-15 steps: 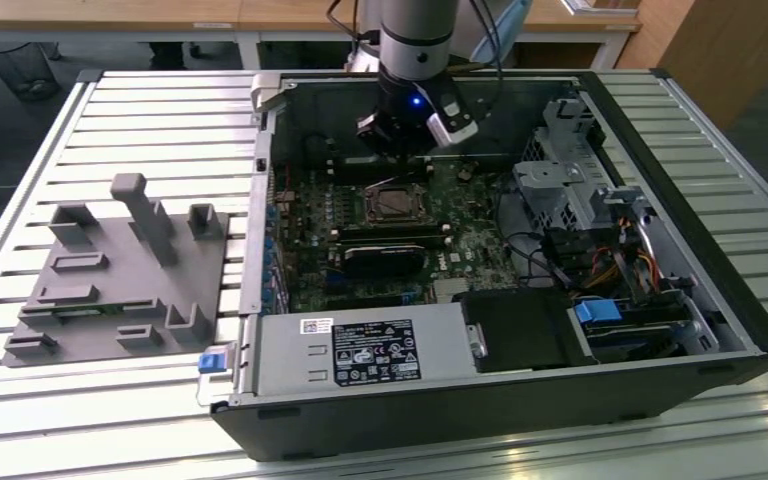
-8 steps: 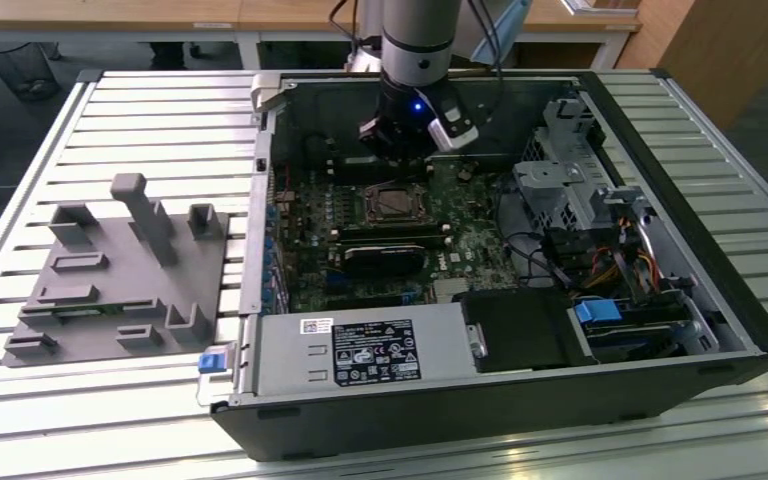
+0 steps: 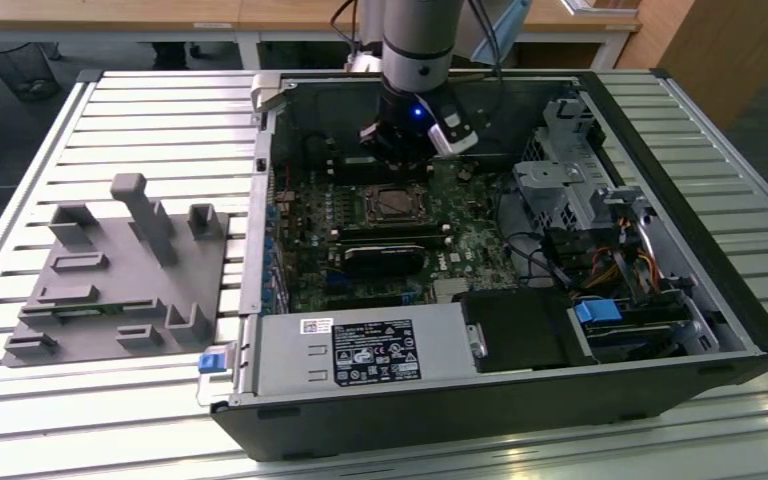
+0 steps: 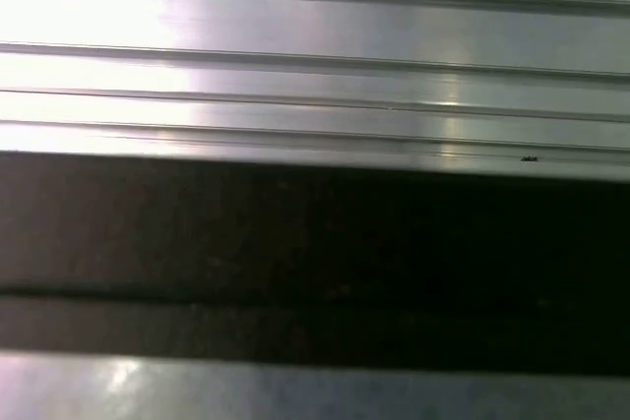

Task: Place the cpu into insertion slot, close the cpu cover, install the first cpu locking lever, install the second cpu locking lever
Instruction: 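Install the first cpu locking lever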

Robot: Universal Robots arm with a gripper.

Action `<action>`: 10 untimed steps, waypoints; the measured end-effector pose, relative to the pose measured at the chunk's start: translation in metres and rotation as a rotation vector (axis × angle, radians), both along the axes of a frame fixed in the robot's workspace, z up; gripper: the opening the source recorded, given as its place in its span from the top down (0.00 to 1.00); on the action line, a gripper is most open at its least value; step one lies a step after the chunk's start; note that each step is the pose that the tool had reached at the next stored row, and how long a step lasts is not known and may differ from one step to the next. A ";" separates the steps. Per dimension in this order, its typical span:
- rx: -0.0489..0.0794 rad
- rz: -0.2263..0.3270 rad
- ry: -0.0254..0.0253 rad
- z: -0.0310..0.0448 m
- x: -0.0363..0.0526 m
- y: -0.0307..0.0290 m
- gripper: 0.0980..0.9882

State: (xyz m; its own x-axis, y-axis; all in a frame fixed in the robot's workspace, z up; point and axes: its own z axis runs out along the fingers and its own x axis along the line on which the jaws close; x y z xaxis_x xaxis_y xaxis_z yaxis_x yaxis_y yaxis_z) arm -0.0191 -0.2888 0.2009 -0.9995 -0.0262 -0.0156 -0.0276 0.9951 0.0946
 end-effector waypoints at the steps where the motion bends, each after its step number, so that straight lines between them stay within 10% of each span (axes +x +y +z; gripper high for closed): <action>1: 0.000 0.000 0.0000 -0.0005 0.0002 0.0000 0.97; 10: 0.000 0.000 0.0002 -0.0003 0.0005 0.0000 0.97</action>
